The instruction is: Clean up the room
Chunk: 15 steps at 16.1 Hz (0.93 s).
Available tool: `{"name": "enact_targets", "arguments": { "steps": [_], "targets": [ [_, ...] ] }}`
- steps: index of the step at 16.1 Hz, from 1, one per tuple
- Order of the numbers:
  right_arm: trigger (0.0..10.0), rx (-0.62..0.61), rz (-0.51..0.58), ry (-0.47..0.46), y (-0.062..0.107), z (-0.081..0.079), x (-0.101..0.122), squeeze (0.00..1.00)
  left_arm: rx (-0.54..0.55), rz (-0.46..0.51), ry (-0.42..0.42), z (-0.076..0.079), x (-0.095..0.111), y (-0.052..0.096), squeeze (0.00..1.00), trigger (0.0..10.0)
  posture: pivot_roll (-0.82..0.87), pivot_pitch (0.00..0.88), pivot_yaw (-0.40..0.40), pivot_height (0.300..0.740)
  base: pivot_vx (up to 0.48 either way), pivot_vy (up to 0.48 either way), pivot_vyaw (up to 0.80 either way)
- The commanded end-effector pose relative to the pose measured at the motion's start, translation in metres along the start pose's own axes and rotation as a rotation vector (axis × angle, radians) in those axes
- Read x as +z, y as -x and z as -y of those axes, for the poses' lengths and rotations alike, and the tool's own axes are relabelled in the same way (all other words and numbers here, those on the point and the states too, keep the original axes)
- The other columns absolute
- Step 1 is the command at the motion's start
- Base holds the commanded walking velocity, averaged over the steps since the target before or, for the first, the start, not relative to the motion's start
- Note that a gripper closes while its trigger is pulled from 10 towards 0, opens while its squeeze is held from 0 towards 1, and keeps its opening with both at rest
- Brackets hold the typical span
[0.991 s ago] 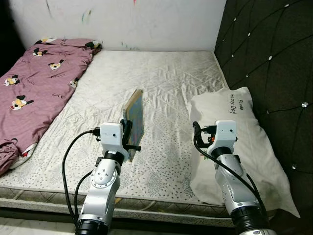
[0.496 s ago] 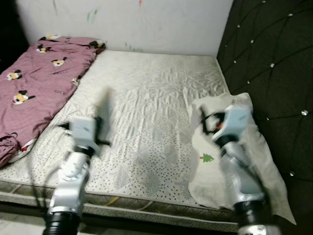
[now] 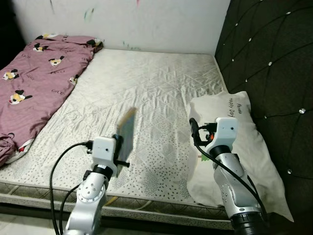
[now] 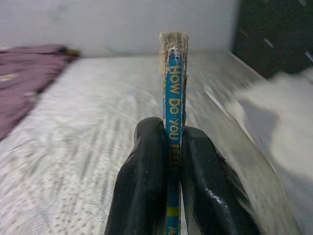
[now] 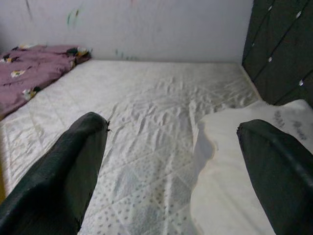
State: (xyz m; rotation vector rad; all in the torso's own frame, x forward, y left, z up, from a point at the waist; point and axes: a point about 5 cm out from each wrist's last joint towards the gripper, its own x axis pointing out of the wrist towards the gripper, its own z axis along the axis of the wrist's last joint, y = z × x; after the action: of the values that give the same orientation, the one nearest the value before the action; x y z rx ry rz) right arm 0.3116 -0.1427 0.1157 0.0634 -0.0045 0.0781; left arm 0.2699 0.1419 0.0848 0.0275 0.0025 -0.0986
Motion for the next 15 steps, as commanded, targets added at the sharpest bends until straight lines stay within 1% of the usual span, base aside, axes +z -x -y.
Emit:
{"name": "enact_targets", "arguments": {
  "steps": [1, 2, 3, 4, 5, 6, 7, 8, 9, 10, 11, 12, 13, 14, 15],
  "targets": [
    [10.0, -0.012, 0.020, -0.004, 0.000, 0.003, 0.007, 0.00, 0.093, 0.064, 0.011, -0.008, 0.014, 0.000, 0.00, 10.0, 0.01, 0.011, -0.001, 0.740, 0.000, 0.000, 0.00],
    [10.0, -0.020, 0.020, -0.012, 0.000, 0.005, 0.008, 0.00, 0.225, 0.081, 0.141, -0.020, 0.017, 0.002, 0.00, 10.0, 0.01, 0.015, -0.008, 0.740, 0.000, 0.000, 0.00],
    [10.0, -0.022, 0.013, -0.010, -0.001, 0.007, 0.007, 0.00, 0.268, 0.091, 0.252, -0.025, 0.019, 0.002, 0.00, 10.0, 0.02, 0.019, -0.014, 0.740, 0.000, 0.000, 0.00],
    [10.0, -0.021, 0.008, -0.012, -0.001, 0.006, 0.006, 0.00, 0.241, 0.115, 0.305, -0.023, 0.021, 0.002, 0.00, 10.0, 0.03, 0.022, -0.024, 0.740, 0.000, 0.000, 0.00],
    [10.0, -0.005, 0.003, -0.011, -0.003, 0.002, 0.006, 0.00, 0.248, 0.124, 0.422, -0.024, 0.020, 0.000, 0.00, 10.0, 0.03, 0.024, -0.024, 0.740, 0.000, 0.000, 0.00],
    [10.0, 0.020, 0.020, 0.012, -0.005, -0.002, 0.010, 0.00, 0.249, 0.103, 0.456, -0.027, 0.018, -0.001, 0.00, 10.0, 0.02, 0.025, -0.022, 0.740, 0.000, 0.000, 0.00],
    [10.0, 0.022, 0.029, 0.004, -0.005, -0.002, 0.013, 0.00, 0.249, 0.110, 0.465, -0.028, 0.020, -0.002, 0.00, 10.0, 0.02, 0.026, -0.017, 0.740, 0.000, 0.000, 0.00],
    [10.0, 0.004, 0.032, -0.028, -0.005, 0.002, 0.015, 0.00, 0.222, 0.119, 0.490, -0.030, 0.022, -0.002, 0.00, 10.0, 0.02, 0.026, -0.017, 0.740, 0.000, 0.000, 0.00],
    [10.0, -0.015, 0.024, -0.058, -0.004, 0.006, 0.015, 0.00, 0.210, 0.093, 0.500, -0.030, 0.022, -0.002, 0.00, 10.0, 0.01, 0.033, -0.013, 0.740, 0.000, 0.000, 0.00],
    [10.0, -0.024, 0.011, -0.066, -0.002, 0.009, 0.013, 0.00, 0.200, 0.048, 0.505, -0.028, 0.019, -0.003, 0.00, 10.0, 0.01, 0.037, -0.014, 0.740, 0.000, 0.000, 0.00],
    [10.0, -0.023, -0.004, -0.071, -0.001, 0.008, 0.010, 0.00, 0.187, 0.011, 0.560, -0.026, 0.016, -0.004, 0.00, 10.0, 0.01, 0.042, -0.015, 0.740, 0.000, 0.000, 0.00],
    [10.0, -0.017, -0.011, -0.078, 0.000, 0.006, 0.009, 0.00, 0.180, 0.001, 0.609, -0.024, 0.015, -0.004, 0.00, 10.0, 0.01, 0.047, -0.015, 0.740, 0.000, 0.000, -0.80],
    [10.0, -0.011, -0.011, -0.077, 0.000, 0.004, 0.008, 0.00, 0.156, 0.017, 0.793, -0.019, 0.019, -0.006, 0.00, 10.0, 0.01, 0.049, -0.016, 0.740, 0.000, 0.000, -0.80],
    [10.0, -0.010, -0.011, -0.078, 0.001, 0.003, 0.007, 0.00, 0.176, 0.027, 0.886, -0.019, 0.021, -0.007, 0.00, 10.0, 0.01, 0.049, -0.016, 0.740, 0.000, 0.000, -0.80],
    [10.0, -0.009, -0.012, -0.079, 0.001, 0.003, 0.007, 0.00, 0.180, 0.028, 0.912, -0.019, 0.022, -0.007, 0.00, 10.0, 0.01, 0.051, -0.016, 0.740, 0.000, 0.000, -0.80]
  ]
}}
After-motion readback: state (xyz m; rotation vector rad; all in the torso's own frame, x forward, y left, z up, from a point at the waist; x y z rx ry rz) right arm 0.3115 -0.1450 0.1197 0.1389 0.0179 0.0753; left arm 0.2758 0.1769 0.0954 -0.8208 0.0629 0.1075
